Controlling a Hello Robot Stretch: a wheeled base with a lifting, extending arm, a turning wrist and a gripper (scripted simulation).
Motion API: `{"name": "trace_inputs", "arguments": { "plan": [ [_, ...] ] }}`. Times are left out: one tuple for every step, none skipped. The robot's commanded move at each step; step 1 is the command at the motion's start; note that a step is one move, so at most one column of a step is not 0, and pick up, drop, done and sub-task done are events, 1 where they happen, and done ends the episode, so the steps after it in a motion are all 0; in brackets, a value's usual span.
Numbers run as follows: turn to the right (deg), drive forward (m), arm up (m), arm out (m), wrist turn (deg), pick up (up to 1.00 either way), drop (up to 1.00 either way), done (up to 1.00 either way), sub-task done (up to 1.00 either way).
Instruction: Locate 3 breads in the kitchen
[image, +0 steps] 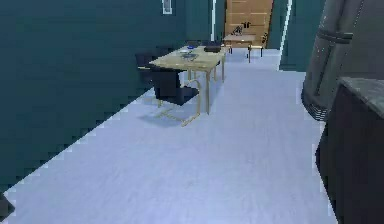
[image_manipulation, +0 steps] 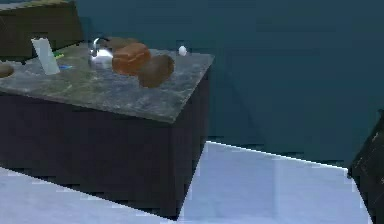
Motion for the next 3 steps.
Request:
{"name": "trace_inputs", "arguments": {
  "plan": [
    [45.0,0.0,0.0,0.0,0.0,0.0,0.0,0.0,0.0],
    [0.0,0.35,0.0,0.0,0.0,0.0,0.0,0.0,0.0],
    [39.0,0.0,0.0,0.0,0.0,0.0,0.0,0.0,0.0]
  ]
}}
